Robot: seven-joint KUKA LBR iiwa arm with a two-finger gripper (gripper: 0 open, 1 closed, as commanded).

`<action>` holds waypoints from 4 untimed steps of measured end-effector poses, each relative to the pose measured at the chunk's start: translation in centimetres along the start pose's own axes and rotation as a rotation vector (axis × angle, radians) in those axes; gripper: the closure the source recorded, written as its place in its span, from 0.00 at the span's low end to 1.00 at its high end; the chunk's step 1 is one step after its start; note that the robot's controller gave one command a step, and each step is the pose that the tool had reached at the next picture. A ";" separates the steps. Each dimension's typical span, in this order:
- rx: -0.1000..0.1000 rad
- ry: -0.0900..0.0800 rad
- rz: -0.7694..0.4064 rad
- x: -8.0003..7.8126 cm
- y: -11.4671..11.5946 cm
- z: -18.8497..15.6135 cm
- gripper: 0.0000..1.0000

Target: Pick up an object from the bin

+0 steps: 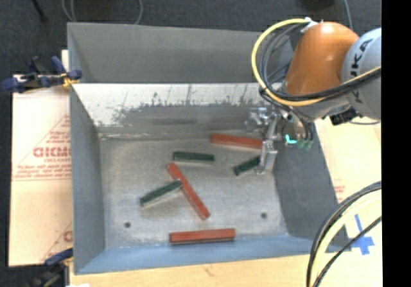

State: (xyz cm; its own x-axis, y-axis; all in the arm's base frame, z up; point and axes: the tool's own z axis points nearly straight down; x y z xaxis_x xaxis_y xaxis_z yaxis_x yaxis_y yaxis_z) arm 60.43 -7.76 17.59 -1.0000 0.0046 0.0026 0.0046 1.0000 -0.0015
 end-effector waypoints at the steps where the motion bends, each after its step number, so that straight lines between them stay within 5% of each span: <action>1: -0.003 0.007 0.138 -5.0 -2.6 10.6 0.00; 4: -0.001 0.001 0.131 -5.0 -2.7 10.3 0.00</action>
Offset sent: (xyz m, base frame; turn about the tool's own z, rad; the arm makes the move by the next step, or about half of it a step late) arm 0.0498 -0.0251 -0.1059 0.1416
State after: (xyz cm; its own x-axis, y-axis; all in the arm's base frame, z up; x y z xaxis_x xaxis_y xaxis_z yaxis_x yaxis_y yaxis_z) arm 65.36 -10.52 7.30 -0.9908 0.1349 0.0036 0.1349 0.9909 -0.0012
